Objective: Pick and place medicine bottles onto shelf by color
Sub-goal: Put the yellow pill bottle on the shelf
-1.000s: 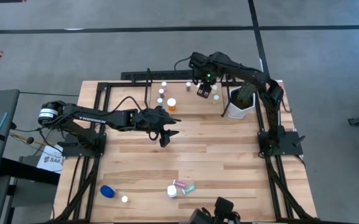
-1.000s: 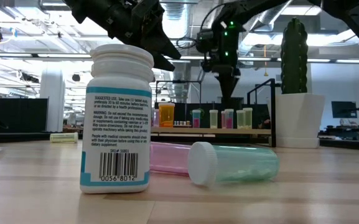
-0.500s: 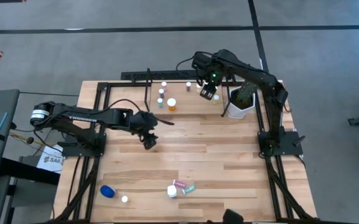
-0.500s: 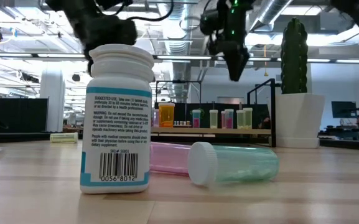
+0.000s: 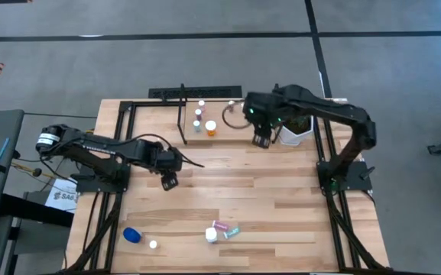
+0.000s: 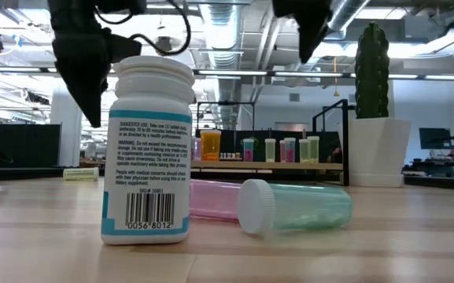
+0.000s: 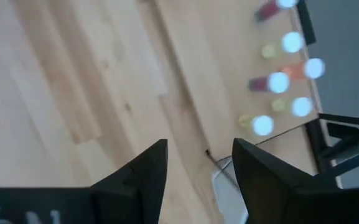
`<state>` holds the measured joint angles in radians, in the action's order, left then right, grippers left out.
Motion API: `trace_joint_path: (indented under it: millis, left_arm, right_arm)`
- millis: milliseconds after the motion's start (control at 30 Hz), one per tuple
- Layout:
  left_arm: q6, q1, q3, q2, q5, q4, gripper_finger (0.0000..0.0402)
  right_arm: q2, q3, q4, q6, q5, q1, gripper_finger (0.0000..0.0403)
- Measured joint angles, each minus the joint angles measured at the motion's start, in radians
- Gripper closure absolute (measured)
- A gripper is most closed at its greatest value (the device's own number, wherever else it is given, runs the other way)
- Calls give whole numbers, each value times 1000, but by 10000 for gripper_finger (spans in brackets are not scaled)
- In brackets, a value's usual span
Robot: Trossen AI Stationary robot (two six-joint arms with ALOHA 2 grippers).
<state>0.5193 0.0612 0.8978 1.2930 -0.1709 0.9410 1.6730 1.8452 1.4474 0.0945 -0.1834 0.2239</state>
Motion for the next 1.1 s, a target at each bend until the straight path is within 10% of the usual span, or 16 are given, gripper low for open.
trace_joint_path:
  millis: [300, 633, 1100]
  left_arm:
    - [-175, -202, -2, 0, -106, 220, 173]
    - [-428, -482, -160, 1, -122, 43, 173]
    - [-405, -720, -144, 1, -48, 34, 177]
  right_arm:
    - [-103, -170, -51, 135, -23, -112, 204]
    - [-157, -265, -42, 186, -85, -152, 209]
    - [-158, -265, -42, 165, -112, -150, 211]
